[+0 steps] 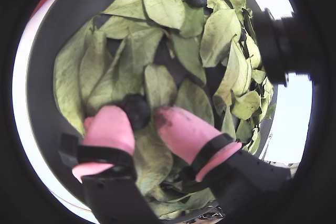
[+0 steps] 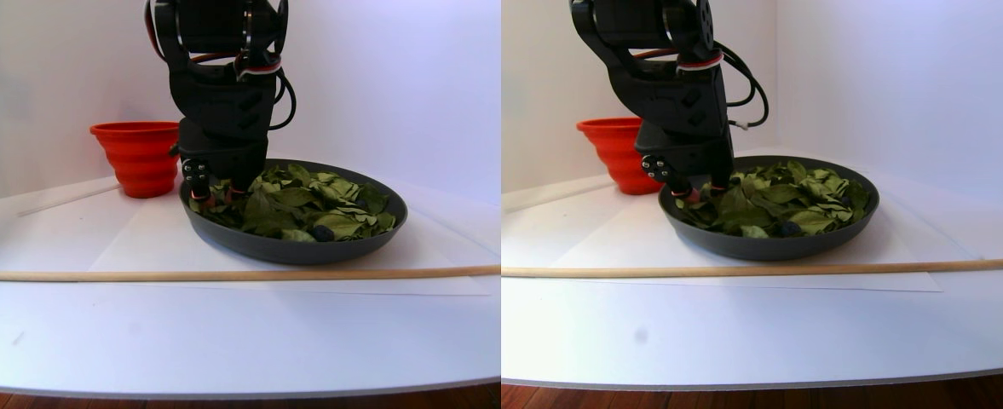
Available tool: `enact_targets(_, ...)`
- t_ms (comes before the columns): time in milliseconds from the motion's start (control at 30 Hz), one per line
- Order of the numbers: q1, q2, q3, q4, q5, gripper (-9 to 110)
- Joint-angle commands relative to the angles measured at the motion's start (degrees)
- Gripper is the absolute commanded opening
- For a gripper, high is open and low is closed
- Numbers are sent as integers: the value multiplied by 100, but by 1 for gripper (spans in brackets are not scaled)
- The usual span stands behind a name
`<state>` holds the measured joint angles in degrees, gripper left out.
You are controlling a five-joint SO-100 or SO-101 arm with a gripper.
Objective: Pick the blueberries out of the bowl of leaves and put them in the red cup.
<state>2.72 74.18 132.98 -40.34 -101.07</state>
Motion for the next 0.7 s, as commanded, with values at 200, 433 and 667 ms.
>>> enact_targets(200, 0, 562, -18, 229, 62, 11)
enact_targets(433, 26, 677, 9, 290, 44, 11)
enact_targets(667, 35, 809, -9, 299, 79, 10)
